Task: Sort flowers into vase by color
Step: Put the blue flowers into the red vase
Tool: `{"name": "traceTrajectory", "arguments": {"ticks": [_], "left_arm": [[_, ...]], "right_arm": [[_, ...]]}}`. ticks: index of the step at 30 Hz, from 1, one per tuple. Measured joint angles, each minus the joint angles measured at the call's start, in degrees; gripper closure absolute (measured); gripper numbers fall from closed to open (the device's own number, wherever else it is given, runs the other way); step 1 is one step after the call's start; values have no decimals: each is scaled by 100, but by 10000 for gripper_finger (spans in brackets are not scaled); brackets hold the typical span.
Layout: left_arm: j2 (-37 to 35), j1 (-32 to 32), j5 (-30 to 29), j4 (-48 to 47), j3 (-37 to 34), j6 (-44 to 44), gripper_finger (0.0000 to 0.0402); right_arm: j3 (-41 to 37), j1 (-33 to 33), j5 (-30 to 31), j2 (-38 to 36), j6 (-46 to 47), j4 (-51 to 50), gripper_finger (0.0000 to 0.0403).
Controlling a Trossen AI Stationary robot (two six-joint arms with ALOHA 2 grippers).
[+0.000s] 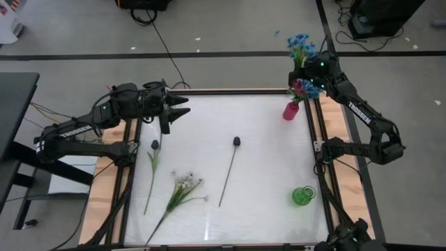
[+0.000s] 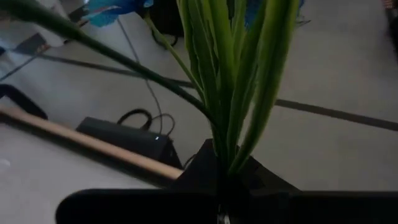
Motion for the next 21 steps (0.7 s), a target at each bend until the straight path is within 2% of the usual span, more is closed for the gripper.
{"name": "traceTrajectory", "arguments": {"ticks": [5,12,21], "left_arm": [[0,0,0,-1,-1,-2,184],[-1,0,0,0,0,-2,184],[-1,0,0,0,-1,-4,184]], "right_arm": [[-214,-4,-274,-27,-122,414,391],[-307,-2,-1106,-39,-464,1138,391],[-307,-4,-1793,-39,-937,1145,391]]}}
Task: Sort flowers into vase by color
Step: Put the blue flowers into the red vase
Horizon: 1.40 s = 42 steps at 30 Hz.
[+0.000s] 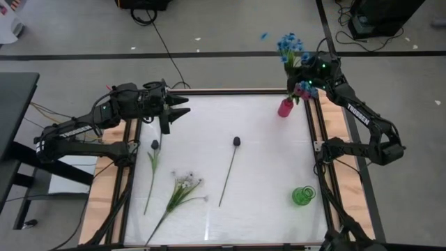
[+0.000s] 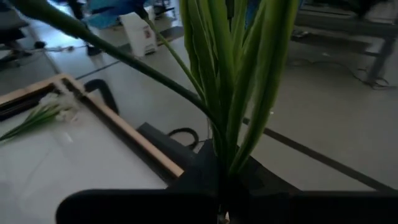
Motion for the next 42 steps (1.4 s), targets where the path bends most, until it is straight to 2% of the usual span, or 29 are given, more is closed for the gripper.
{"name": "traceTrajectory", "arguments": {"ticks": [9,13,20,34,42], "left_arm": [[1,0,0,-2,1,-2,184],[2,0,0,-2,2,-2,184],[0,-2,0,-1,2,-2,184],[0,-2,0,0,2,-4,184],[1,-1,0,0,1,-4,184]], "right_arm": [[-226,0,-957,-3,-493,81,391],[-521,0,-1080,0,-371,473,391],[-510,0,-1440,0,-112,1127,391],[183,2,-2180,0,676,1597,389],[1090,277,-2253,0,364,1507,389]]}}
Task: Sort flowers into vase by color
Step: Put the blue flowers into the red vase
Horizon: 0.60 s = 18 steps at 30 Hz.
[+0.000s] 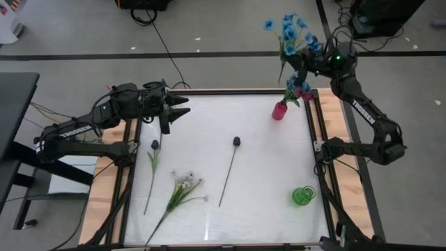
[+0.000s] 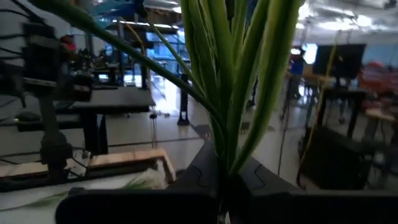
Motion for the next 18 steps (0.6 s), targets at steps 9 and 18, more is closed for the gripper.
{"name": "traceTrajectory", "arguments": {"ticks": [9,18], "left_arm": [[0,0,0,-2,-2,0,184],[1,1,0,-2,1,0,184]], "right_arm": [[1165,1475,1211,-2,-1245,-2301,389],[867,3589,5121,62,-1411,-2672,390]]}}
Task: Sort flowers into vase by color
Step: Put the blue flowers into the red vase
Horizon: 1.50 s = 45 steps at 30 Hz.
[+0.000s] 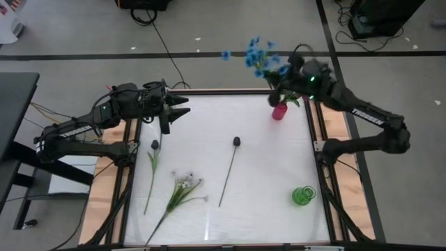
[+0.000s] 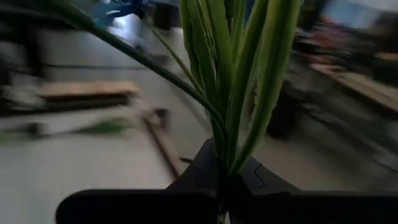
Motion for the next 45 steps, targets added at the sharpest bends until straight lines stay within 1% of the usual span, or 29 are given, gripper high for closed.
{"name": "traceTrajectory", "arguments": {"ticks": [3,6,9,13,15,17,18,23,27,30,36,45], "left_arm": [[-2,-1,0,1,-1,0,184],[-2,0,0,1,0,0,184],[-2,0,0,0,0,0,184],[0,-2,0,3,0,0,184],[0,-2,0,-1,-1,0,184],[-2,0,0,2,0,0,184],[-2,0,0,0,0,0,184],[-2,-2,0,2,0,0,184],[-2,-2,0,0,0,0,184],[-1,-1,0,1,-2,0,184],[0,0,0,2,-2,0,184],[-2,0,0,2,0,0,184]], "right_arm": [[-218,596,1858,153,2,237,390],[-485,1043,3096,400,7,680,390],[-834,1486,4325,752,-114,1440,391],[-1344,1819,5737,1262,-826,2808,391],[-1528,1849,6188,1424,-1034,3376,391],[-1694,1803,6532,1481,-870,3733,391],[-1778,1744,6620,1478,-709,3872,391],[-2155,1369,6562,1274,114,4185,391],[-2316,1095,6123,1188,313,4173,391],[-2341,1018,6082,1156,186,4190,391],[-2350,972,6196,1124,-745,4408,391],[-2350,1088,6533,1033,-667,4283,391]]}}
